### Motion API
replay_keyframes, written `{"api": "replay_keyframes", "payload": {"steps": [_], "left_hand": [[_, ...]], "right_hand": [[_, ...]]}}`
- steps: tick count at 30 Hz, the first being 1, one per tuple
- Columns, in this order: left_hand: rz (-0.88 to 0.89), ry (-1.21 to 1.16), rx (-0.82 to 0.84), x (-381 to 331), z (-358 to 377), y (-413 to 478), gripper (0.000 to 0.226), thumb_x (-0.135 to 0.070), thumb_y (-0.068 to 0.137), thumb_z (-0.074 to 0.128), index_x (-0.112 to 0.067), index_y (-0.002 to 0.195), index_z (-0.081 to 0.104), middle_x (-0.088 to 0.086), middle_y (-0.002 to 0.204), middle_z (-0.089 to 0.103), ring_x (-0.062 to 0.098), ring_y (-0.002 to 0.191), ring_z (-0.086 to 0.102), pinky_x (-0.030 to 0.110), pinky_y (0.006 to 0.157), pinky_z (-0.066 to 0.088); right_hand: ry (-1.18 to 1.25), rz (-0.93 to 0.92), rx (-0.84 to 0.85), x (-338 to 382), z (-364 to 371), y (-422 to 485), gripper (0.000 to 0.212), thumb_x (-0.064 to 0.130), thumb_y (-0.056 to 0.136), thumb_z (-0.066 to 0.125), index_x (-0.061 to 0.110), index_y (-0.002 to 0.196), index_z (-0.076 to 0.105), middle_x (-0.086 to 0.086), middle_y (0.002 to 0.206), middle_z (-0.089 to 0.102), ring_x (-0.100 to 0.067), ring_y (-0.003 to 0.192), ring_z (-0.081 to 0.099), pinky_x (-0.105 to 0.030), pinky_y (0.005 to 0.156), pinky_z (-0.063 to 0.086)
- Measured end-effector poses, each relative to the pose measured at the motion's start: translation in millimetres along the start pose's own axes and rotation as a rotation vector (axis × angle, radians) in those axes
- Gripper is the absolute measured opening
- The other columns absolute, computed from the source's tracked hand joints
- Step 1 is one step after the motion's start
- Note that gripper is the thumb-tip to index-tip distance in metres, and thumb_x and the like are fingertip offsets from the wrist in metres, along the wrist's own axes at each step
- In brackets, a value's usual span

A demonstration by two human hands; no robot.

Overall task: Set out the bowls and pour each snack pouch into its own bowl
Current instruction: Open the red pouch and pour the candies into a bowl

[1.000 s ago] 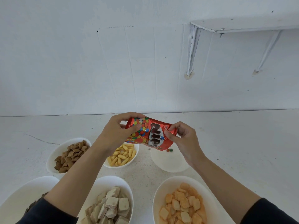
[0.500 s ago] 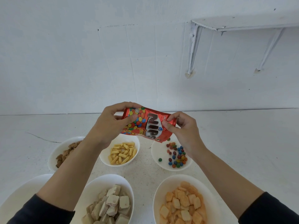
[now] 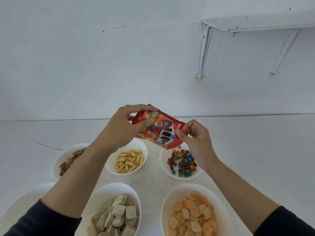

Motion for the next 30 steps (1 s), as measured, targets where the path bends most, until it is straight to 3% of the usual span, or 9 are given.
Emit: {"api": "replay_keyframes", "payload": {"steps": [3, 8, 12, 17, 21, 23, 26, 30], "left_hand": [[-0.021, 0.032, 0.031, 8.6, 8.7, -1.1, 0.023, -0.028, 0.093, 0.073, -0.045, 0.109, 0.074, -0.01, 0.13, 0.062, 0.014, 0.109, 0.063, 0.022, 0.07, 0.061], [-0.06, 0.07, 0.078, 13.0, 20.6, -2.9, 0.027, -0.032, 0.093, 0.073, -0.05, 0.114, 0.071, -0.011, 0.132, 0.06, 0.015, 0.114, 0.061, 0.024, 0.075, 0.061], [0.014, -0.027, 0.065, -1.5, 18.4, -0.4, 0.034, -0.029, 0.094, 0.072, -0.047, 0.123, 0.07, -0.019, 0.127, 0.067, 0.006, 0.113, 0.066, 0.028, 0.083, 0.063], [0.151, -0.099, 0.035, -25.8, 11.5, 2.3, 0.034, -0.034, 0.09, 0.07, -0.044, 0.123, 0.071, -0.008, 0.127, 0.064, 0.011, 0.117, 0.065, 0.031, 0.081, 0.063], [0.244, -0.072, -0.013, -39.4, 9.1, 5.2, 0.025, -0.028, 0.096, 0.067, -0.043, 0.115, 0.07, -0.011, 0.117, 0.065, 0.003, 0.111, 0.064, 0.022, 0.075, 0.06], [0.238, -0.049, -0.031, -38.4, 11.0, 6.7, 0.024, -0.026, 0.099, 0.064, -0.043, 0.113, 0.07, -0.014, 0.115, 0.065, 0.001, 0.108, 0.064, 0.021, 0.071, 0.06], [0.177, -0.072, -0.002, -27.8, 20.1, 6.3, 0.024, -0.025, 0.099, 0.064, -0.04, 0.118, 0.071, -0.01, 0.12, 0.065, 0.013, 0.11, 0.067, 0.029, 0.072, 0.063], [0.089, -0.056, 0.117, -18.1, 29.4, 1.4, 0.035, -0.031, 0.097, 0.065, -0.042, 0.13, 0.061, -0.015, 0.128, 0.058, 0.012, 0.115, 0.064, 0.024, 0.071, 0.062]], "right_hand": [[-0.034, 0.038, -0.015, -12.4, -3.7, -5.0, 0.017, 0.012, 0.09, 0.074, 0.016, 0.087, 0.058, -0.002, 0.099, 0.075, -0.019, 0.098, 0.073, -0.032, 0.07, 0.063], [-0.043, 0.093, -0.023, -26.8, -10.4, -9.2, 0.018, 0.012, 0.091, 0.074, 0.011, 0.089, 0.057, -0.004, 0.1, 0.075, -0.022, 0.1, 0.073, -0.045, 0.075, 0.064], [0.073, 0.074, -0.018, -16.1, -12.6, -5.9, 0.018, 0.012, 0.092, 0.073, 0.016, 0.084, 0.057, -0.011, 0.105, 0.074, -0.028, 0.104, 0.072, -0.045, 0.076, 0.062], [0.222, 0.031, -0.024, 10.0, -10.9, -0.4, 0.019, 0.013, 0.092, 0.071, 0.013, 0.084, 0.054, -0.014, 0.108, 0.074, -0.032, 0.109, 0.07, -0.052, 0.09, 0.058], [0.291, 0.035, -0.013, 22.9, -9.9, 0.0, 0.02, 0.015, 0.092, 0.07, 0.015, 0.082, 0.053, -0.012, 0.109, 0.075, -0.031, 0.11, 0.07, -0.053, 0.095, 0.056], [0.289, 0.05, -0.017, 21.7, -10.0, -1.6, 0.019, 0.016, 0.091, 0.069, 0.015, 0.083, 0.053, -0.011, 0.11, 0.075, -0.03, 0.11, 0.07, -0.054, 0.096, 0.056], [0.281, 0.087, -0.044, 11.8, -11.9, -6.7, 0.019, 0.015, 0.091, 0.07, 0.014, 0.083, 0.053, -0.011, 0.111, 0.075, -0.031, 0.109, 0.07, -0.057, 0.097, 0.055], [0.314, 0.13, -0.057, 2.9, -14.8, -12.8, 0.019, 0.017, 0.088, 0.071, 0.013, 0.086, 0.053, -0.012, 0.113, 0.074, -0.032, 0.108, 0.071, -0.059, 0.095, 0.056]]}}
Point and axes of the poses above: each hand's wrist, its own y-axis towards the middle knuckle, its own z-axis out of the palm, x = y × z, the point moved 1 cm from there along y, towards the middle knuckle
